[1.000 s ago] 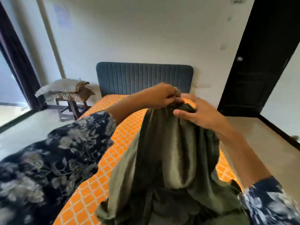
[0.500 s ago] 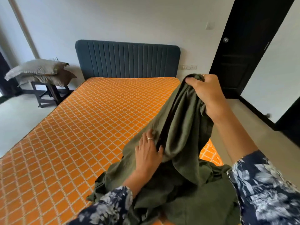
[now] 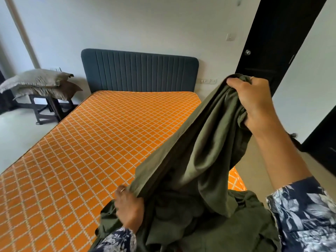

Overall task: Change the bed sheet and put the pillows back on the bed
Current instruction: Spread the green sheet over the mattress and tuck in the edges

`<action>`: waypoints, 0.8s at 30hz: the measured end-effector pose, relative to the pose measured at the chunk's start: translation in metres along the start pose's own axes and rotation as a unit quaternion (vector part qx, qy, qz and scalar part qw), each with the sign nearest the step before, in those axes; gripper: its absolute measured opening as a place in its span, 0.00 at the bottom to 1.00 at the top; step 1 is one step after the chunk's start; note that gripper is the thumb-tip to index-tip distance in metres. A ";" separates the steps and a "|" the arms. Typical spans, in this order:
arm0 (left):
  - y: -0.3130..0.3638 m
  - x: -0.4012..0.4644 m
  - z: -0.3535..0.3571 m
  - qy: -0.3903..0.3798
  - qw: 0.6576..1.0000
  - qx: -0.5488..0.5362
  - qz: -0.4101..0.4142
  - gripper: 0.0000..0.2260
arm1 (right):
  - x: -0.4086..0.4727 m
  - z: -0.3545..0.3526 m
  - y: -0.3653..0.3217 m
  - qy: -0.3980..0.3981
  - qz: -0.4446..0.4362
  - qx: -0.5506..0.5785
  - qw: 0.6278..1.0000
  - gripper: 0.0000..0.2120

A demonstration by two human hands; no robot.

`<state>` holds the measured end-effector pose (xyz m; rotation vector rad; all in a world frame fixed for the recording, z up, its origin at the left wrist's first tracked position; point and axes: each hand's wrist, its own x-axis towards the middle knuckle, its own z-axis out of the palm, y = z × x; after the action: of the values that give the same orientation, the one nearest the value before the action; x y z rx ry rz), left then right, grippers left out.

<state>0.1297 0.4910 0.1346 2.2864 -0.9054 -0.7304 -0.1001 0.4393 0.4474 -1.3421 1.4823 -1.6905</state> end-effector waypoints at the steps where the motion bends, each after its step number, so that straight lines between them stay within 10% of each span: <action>1: -0.009 0.006 -0.005 -0.004 0.998 0.004 -0.061 0.18 | 0.003 -0.005 -0.003 0.011 -0.001 0.006 1.000 0.06; 4: -0.042 0.037 -0.021 -0.047 0.995 0.030 -0.077 0.03 | 0.015 -0.016 -0.007 0.036 -0.007 0.026 0.999 0.05; 15: 0.113 0.110 -0.172 -0.024 0.948 0.036 0.316 0.14 | 0.063 -0.039 0.030 0.118 0.068 0.006 0.991 0.05; 24: 0.268 0.020 -0.171 -0.116 0.764 0.165 0.613 0.13 | -0.003 0.071 0.039 -0.331 -0.010 -0.094 0.939 0.24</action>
<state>0.1414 0.3641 0.4269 1.2844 -2.4001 -0.2167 -0.0439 0.4012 0.4031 -1.7981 1.2349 -0.9548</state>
